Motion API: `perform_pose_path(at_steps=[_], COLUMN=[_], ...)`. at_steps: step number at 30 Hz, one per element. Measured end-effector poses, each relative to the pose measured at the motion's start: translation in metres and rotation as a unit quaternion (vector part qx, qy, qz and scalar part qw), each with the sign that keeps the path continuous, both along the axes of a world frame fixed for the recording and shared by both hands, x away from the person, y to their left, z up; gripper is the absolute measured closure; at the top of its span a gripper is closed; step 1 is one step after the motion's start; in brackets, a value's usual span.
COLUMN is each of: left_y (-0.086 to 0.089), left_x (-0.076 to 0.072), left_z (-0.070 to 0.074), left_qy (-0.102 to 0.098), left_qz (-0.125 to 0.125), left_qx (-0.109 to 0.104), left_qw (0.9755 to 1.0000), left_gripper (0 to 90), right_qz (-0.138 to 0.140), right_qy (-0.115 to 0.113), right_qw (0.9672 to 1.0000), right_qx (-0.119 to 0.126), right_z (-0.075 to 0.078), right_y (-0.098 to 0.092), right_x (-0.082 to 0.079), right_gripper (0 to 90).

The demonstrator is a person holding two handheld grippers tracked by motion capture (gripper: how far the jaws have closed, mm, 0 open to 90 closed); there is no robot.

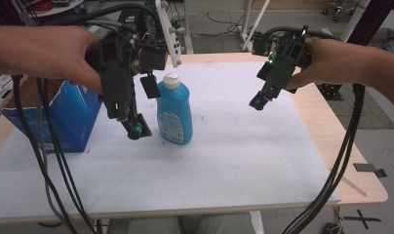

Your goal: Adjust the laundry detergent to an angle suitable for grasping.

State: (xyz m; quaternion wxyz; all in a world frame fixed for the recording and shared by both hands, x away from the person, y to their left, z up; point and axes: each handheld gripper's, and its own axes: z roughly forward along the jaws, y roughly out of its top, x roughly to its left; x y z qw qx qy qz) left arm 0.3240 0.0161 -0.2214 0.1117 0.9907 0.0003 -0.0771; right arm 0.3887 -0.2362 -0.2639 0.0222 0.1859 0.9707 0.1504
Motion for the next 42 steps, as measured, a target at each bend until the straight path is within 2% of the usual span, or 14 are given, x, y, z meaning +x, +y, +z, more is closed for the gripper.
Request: perform_pose_path(at_steps=[2, 8, 13, 18, 24, 34, 42], left_y=[0.000, -0.001, 0.000, 0.000, 0.000, 0.001, 0.002], left_x=[0.000, 0.000, 0.000, -0.001, -0.001, 0.000, 0.000], left_z=[0.000, 0.000, 0.000, 0.001, 0.001, 0.000, 0.001], left_qy=[0.000, -0.002, -0.003, -0.005, -0.007, -0.008, -0.008], left_qz=[0.000, -0.001, 0.000, 0.000, 0.000, 0.000, 0.001], left_qx=[0.000, -0.002, -0.001, -0.003, -0.003, -0.004, -0.007], left_qw=[1.0000, 1.0000, 1.0000, 1.0000, 1.0000, 1.0000, 0.9999], left_gripper=[1.7, 1.7, 1.7, 1.7, 1.7, 1.7, 1.7], right_qz=[-0.011, -0.033, -0.051, -0.056, -0.074, -0.101, -0.120], right_qy=[-0.003, -0.011, -0.028, -0.051, -0.076, -0.101, -0.126], right_qw=[0.9998, 0.9979, 0.9942, 0.9894, 0.9787, 0.9611, 0.9442], right_qx=[0.019, 0.056, 0.091, 0.123, 0.175, 0.236, 0.279], right_z=[-0.002, -0.011, -0.018, -0.022, -0.027, -0.039, -0.056], right_y=[-0.004, -0.015, -0.020, -0.019, -0.018, -0.024, -0.025], right_x=[-0.001, -0.005, -0.012, -0.020, -0.027, -0.033, -0.039], right_gripper=[1.7, 1.7, 1.7, 1.7, 1.7, 1.7, 1.7])
